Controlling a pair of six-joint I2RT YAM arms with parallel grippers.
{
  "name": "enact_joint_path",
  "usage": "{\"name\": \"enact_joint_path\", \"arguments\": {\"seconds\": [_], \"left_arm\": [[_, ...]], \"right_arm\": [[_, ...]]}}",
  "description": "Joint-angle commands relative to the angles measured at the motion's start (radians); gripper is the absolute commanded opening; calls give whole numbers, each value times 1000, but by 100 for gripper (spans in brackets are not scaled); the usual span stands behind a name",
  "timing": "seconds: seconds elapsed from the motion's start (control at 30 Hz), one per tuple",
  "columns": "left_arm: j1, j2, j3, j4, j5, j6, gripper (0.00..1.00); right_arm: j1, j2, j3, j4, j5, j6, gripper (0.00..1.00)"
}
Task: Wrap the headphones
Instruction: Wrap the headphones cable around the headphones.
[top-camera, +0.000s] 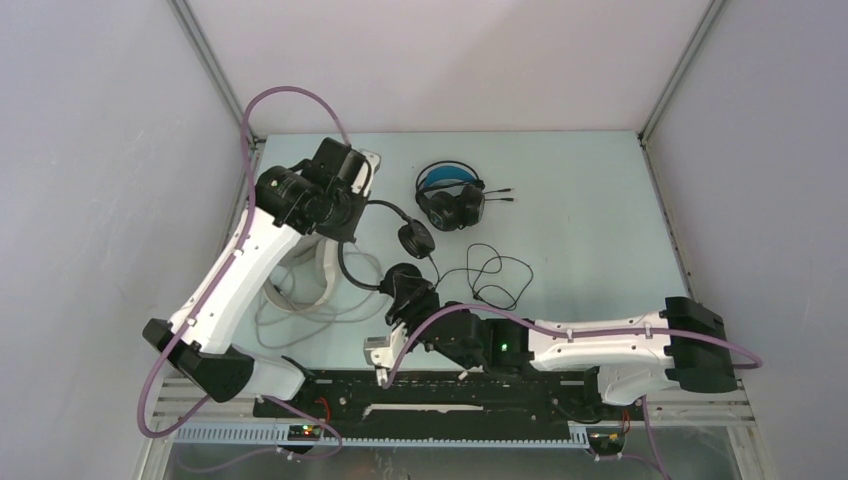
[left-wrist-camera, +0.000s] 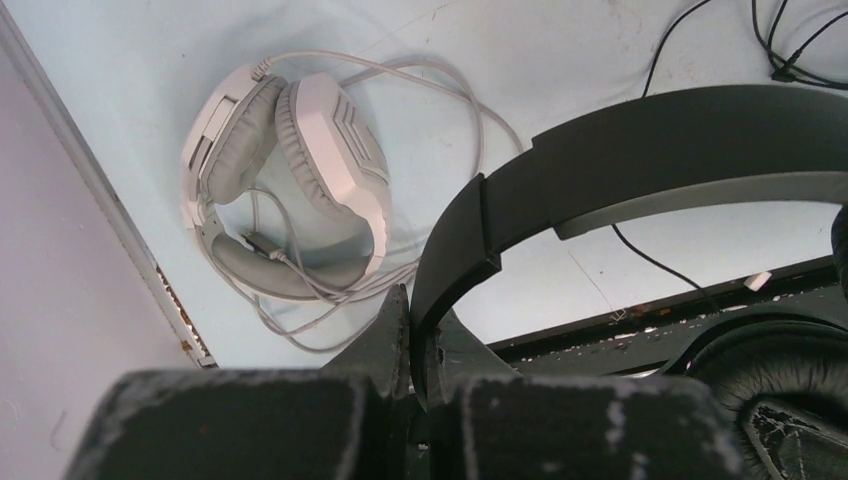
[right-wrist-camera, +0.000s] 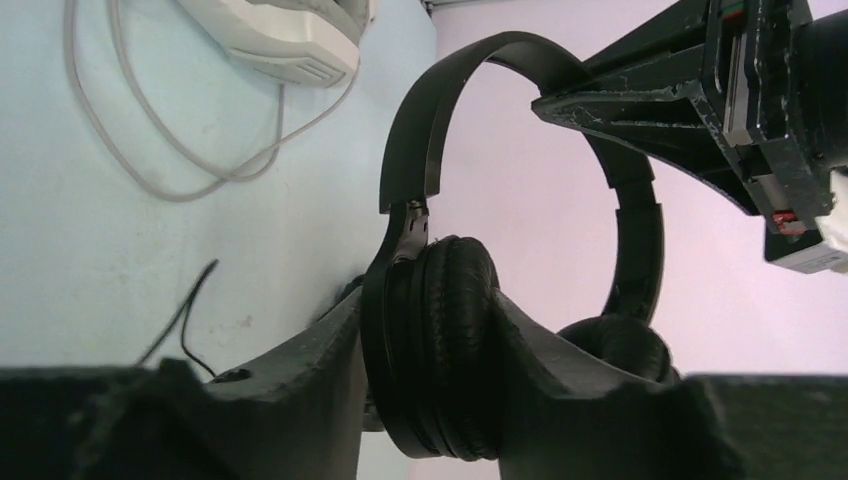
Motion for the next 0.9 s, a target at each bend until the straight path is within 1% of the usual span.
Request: {"name": "enact_joint_path", "arguments": {"seconds": [0.0,0.03,0.1,0.17,0.33,0.4,0.47,0.53,0.77,0.83,0.87], "left_arm": [[-5,-7,61,57,113,-28,0],[-6,-14,58,74,134,-31,0],[-7,-26,44,94,126,-38,0],[-6,-26,33,106,109,-34,0],[-12,-40,12,189,188,-41,0],[-16,-55,3,224,180,-46,0],[-17,-60,3,239,155,-51,0],[-17,-59,1,243,134,-52,0],[-21,-41,-18,253,134,-3,0],[-21,-36,-22,253,134,-6,0],[-21,-31,-21,250,134,-9,0]], "right_arm": [[-9,-11,43,35,1,56,37],[-12,-11,43,28,-1,82,31],[-13,-22,42,21,-15,138,20],[-24,-41,62,-17,-60,223,17],[-70,-60,137,-142,-177,506,16],[-100,-53,178,-199,-209,616,16],[-126,-49,204,-245,-229,689,16],[-150,-51,210,-263,-245,735,15],[-238,-81,222,-304,-342,878,15],[-242,-85,222,-313,-358,893,17],[-242,-88,223,-319,-359,891,22]]}}
